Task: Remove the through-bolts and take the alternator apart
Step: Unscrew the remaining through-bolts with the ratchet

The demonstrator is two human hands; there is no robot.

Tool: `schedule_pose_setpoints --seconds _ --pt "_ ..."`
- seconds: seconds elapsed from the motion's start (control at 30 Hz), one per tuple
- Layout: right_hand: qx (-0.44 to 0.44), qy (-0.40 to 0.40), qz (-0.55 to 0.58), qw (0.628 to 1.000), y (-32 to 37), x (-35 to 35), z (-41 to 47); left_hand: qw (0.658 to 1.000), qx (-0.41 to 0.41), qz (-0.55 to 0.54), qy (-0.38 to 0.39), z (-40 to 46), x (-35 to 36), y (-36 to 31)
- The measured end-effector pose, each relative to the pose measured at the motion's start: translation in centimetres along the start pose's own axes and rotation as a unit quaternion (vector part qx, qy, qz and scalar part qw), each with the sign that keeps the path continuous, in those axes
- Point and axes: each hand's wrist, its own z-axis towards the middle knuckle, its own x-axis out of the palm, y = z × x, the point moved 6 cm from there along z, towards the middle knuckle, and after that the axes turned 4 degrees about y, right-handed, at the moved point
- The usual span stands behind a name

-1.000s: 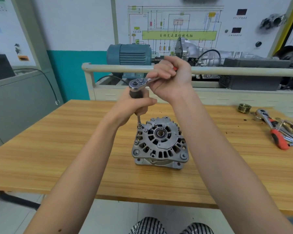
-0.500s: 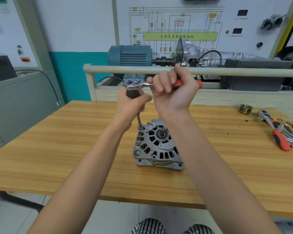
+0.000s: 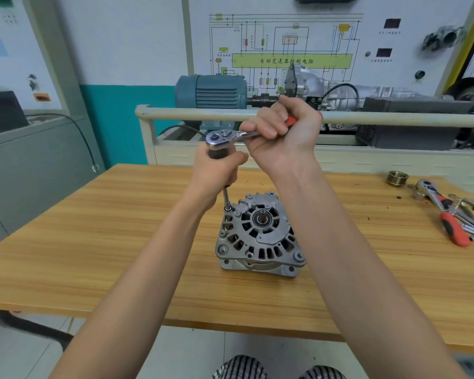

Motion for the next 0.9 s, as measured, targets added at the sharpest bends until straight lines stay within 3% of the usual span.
schedule_pose_setpoints --seconds 0.23,0.33,0.43,0.5,0.57,0.67,0.8,0.9 --pt "-0.035 0.045 -0.015 0.998 -0.1 0.4 -0.4 0.987 0.037 -0.005 -0.154 -0.4 -0.4 0.1" --pt "-0.115 0.085 -0.051 0.988 -0.6 0.0 -2.1 0.984 0.041 -0.013 -0.173 -0.4 -0.4 0.2" --pt "-0.238 0.138 -0.145 0.950 -1.8 -0.1 -4.7 0.980 0.046 -0.019 -0.193 -0.6 -0.7 0.4" --pt "-0.267 0.161 -0.182 0.933 -2.1 0.2 -5.2 0.982 0.041 -0.015 -0.183 -0.7 -0.8 0.5" --pt "-0.222 0.159 -0.150 0.950 -1.6 0.3 -4.3 0.991 0.036 -0.008 -0.125 -0.7 -0.8 0.3" --pt "-0.074 0.092 -0.072 0.990 -0.8 -0.2 -1.4 0.999 0.046 0.008 0.014 -0.5 -0.8 -0.2" --pt "0.117 0.000 0.010 0.993 -0.4 -0.5 1.8 0.986 0.030 0.031 0.160 -0.4 0.3 -0.4" --pt "0.124 -0.013 0.004 0.992 -0.3 -0.2 2.2 0.986 -0.001 0.002 0.166 -0.1 0.5 -0.4"
